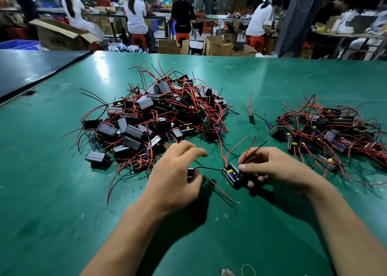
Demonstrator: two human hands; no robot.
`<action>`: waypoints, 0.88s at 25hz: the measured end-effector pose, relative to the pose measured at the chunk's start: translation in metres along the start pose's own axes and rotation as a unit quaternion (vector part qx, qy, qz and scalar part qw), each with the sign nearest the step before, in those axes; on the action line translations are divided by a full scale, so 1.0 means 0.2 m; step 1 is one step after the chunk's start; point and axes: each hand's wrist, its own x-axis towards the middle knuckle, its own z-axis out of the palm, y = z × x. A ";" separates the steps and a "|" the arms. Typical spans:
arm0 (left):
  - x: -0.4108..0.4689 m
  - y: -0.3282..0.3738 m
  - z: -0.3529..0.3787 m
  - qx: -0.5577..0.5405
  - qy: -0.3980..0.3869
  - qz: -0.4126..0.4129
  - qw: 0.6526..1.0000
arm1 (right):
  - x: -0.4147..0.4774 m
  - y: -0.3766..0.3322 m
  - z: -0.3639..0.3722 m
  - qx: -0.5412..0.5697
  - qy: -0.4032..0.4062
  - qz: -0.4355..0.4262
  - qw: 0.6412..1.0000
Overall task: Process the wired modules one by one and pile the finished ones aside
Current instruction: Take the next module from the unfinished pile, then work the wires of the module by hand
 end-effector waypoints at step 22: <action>0.00 -0.03 0.05 -0.037 -0.001 -0.026 0.999 | 0.02 -0.01 0.16 0.117 0.039 0.011 0.992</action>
